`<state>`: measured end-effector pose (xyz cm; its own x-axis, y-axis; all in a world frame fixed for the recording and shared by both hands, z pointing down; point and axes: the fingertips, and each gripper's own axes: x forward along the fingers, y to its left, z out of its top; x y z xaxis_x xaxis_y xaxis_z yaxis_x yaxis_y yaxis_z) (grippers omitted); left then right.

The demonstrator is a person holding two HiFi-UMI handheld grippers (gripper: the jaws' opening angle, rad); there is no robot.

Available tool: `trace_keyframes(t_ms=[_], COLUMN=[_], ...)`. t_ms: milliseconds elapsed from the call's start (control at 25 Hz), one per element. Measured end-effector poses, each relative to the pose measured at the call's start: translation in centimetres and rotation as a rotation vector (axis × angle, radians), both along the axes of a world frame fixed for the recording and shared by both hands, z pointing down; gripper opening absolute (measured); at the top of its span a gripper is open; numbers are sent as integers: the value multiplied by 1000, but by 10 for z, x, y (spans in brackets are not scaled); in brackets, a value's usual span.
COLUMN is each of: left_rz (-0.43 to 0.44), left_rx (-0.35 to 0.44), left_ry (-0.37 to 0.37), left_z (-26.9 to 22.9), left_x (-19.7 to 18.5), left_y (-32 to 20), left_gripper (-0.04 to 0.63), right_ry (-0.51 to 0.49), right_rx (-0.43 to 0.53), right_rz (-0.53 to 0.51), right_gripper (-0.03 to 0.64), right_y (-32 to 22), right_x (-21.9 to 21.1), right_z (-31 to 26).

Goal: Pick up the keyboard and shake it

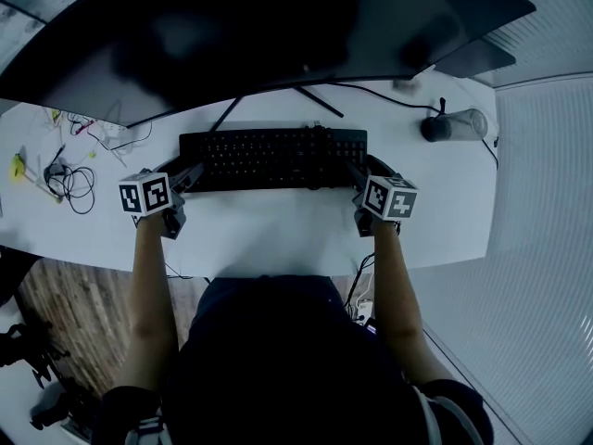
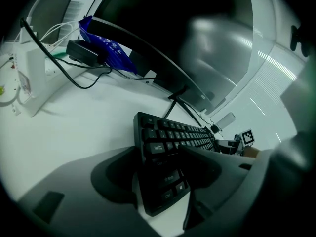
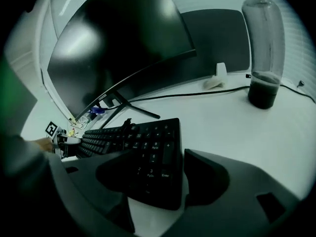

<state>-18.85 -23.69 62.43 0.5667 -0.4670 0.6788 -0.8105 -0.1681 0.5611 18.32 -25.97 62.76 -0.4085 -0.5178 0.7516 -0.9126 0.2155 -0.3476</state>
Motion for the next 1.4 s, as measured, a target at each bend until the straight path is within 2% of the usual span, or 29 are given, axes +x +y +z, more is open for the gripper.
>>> trace_keyframes(t_ms=[360, 640, 840, 1000, 1160, 1400], left_rz=[-44, -41, -71, -96, -119, -153], left_rx=[23, 150, 227, 247, 249, 272], left_ry=[-22, -1, 94, 199, 284, 338], left_z=[-10, -54, -84, -87, -84, -81], left_x=[1, 8, 10, 18, 29, 33], left_y=[0, 1, 6, 16, 23, 27], left_gripper=[275, 275, 275, 275, 275, 275], right_ry=[-11, 17, 120, 221, 285, 348], right_rx=[-14, 126, 296, 417, 496, 568], right_rz=[53, 65, 37, 6, 1, -18], right_gripper=[284, 284, 284, 284, 284, 284], right_y=[2, 9, 10, 18, 25, 30], right_x=[2, 9, 7, 7, 9, 5], right_z=[-6, -65, -141, -189, -219, -248])
